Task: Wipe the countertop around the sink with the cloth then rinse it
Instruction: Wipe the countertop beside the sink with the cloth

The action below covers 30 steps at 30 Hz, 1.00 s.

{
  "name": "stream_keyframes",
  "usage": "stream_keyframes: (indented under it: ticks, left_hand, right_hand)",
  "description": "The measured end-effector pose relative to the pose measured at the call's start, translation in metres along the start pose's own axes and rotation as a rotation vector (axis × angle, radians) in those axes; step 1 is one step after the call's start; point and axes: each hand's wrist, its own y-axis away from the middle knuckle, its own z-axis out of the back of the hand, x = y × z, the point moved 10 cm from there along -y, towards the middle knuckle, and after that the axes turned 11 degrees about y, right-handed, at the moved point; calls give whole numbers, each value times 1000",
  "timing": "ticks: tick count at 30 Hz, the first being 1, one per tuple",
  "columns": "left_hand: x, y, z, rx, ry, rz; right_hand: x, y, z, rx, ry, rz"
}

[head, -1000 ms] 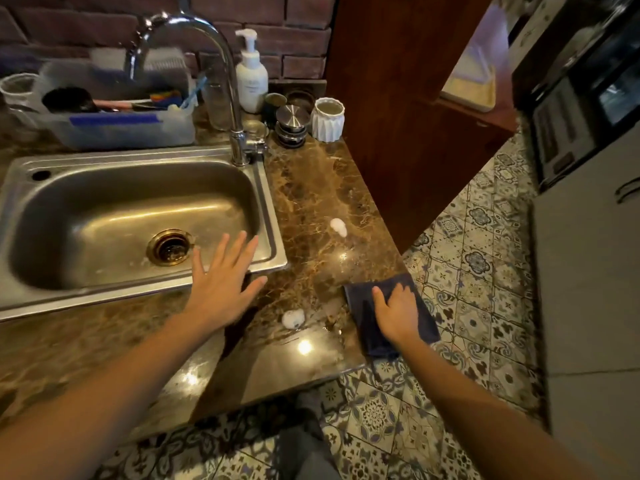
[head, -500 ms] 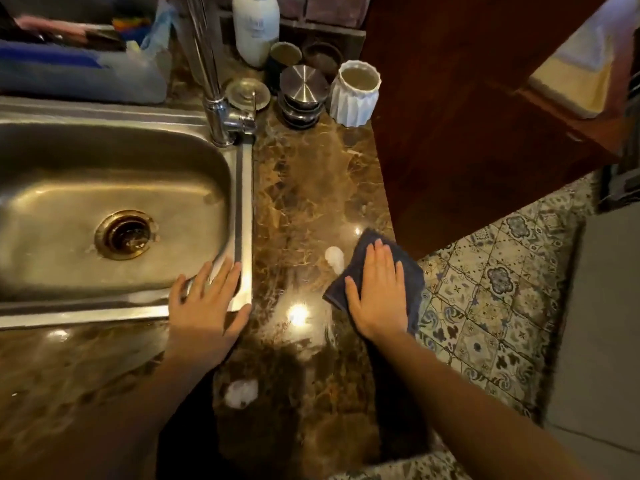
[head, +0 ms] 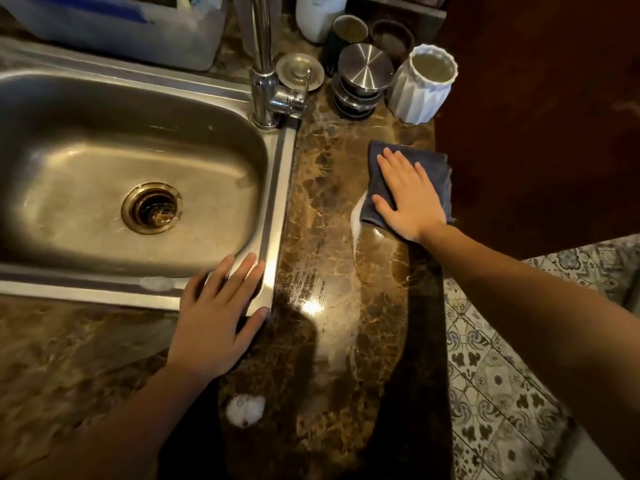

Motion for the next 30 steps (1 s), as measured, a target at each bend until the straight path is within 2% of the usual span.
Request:
stream_keyframes:
  ticks: [4,6,9,13,15,17,19,22,25,30]
  left_hand:
    - [0,0,2,-27,10,8]
    - [-1,1,4,-49,12,-6]
    - [-2,2,5,-92,32,-8]
    - [9,4,11,-126,45,80]
    - [18,6,16,-165,88,161]
    - [22,8,17,-173,105,194]
    - [21,8,16,-165,100,193]
    - [19,7,15,-170,63,171]
    - [18,6,15,-184,35,162]
    - [18,3,13,-150,38,183]
  right_hand:
    - [38,51,-1,32,3,98]
    - [70,105,-5,77,-45,169]
    - [115,199,-17,158,-128,179]
    - [151,287,-27,214,-157,113]
    - [149,297,-25,208,-287,-90]
    - [139,292,-27,157,-350,-373]
    - [136,279,-28,108,-225,-511]
    - [124,244,-26,83,-69,-465]
    - [88,187,-20,58,-39,-420]
    - [19,60,-9,-12,-58,-511]
